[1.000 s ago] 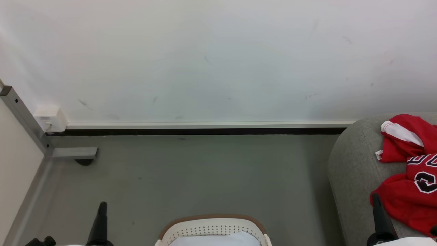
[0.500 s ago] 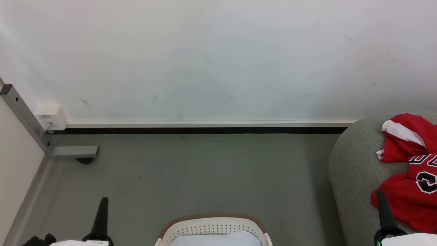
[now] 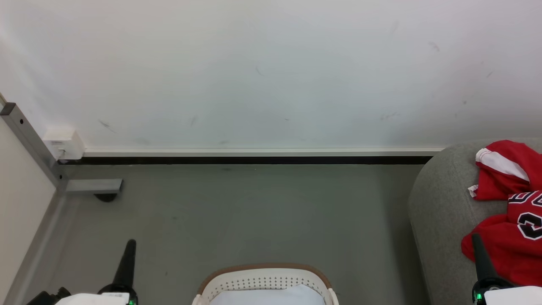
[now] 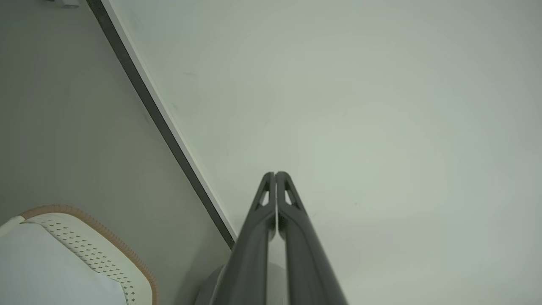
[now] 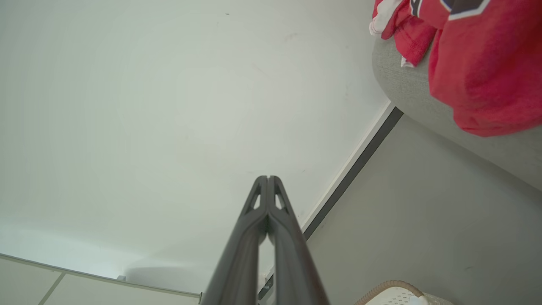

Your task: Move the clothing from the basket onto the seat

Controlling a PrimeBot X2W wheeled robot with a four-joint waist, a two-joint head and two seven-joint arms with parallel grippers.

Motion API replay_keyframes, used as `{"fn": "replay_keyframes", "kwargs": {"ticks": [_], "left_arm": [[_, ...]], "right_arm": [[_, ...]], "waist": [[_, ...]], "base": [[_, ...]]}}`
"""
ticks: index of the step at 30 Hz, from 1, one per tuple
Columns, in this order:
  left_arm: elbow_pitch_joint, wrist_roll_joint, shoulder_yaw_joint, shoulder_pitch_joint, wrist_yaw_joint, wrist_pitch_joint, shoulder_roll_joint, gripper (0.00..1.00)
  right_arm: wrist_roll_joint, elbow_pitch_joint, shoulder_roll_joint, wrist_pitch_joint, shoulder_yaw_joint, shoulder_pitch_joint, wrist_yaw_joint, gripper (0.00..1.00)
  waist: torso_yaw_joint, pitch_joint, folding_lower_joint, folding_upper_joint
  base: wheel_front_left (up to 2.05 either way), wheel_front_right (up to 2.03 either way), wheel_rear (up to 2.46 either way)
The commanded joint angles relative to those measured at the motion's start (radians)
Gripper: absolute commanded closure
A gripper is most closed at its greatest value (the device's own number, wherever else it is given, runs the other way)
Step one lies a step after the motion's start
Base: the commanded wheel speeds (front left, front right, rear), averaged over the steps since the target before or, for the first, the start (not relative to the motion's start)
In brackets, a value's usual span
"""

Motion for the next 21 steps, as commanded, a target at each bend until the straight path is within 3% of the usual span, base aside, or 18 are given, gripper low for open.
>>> {"fn": "replay_keyframes", "kwargs": {"ticks": [1, 21], "left_arm": [[-0.001, -0.033, 0.007, -0.018, -0.005, 0.007, 0.002, 1.00], [0.011, -0.178, 0.013, -0.042, -0.007, 0.049, -0.002, 1.00]], "right_arm": [[0.029, -0.001, -0.009, 0.007, -0.009, -0.022, -0.001, 1.00], [0.167, 0.006, -0.005, 0.051, -0.040, -0.036, -0.002, 1.00]], "waist": [[0.000, 0.001, 0.0000, 0.0000], [0.005, 0.007, -0.0001, 0.0000]], "base": [[0.00, 0.00, 0.00], [0.00, 0.00, 0.00]]}}
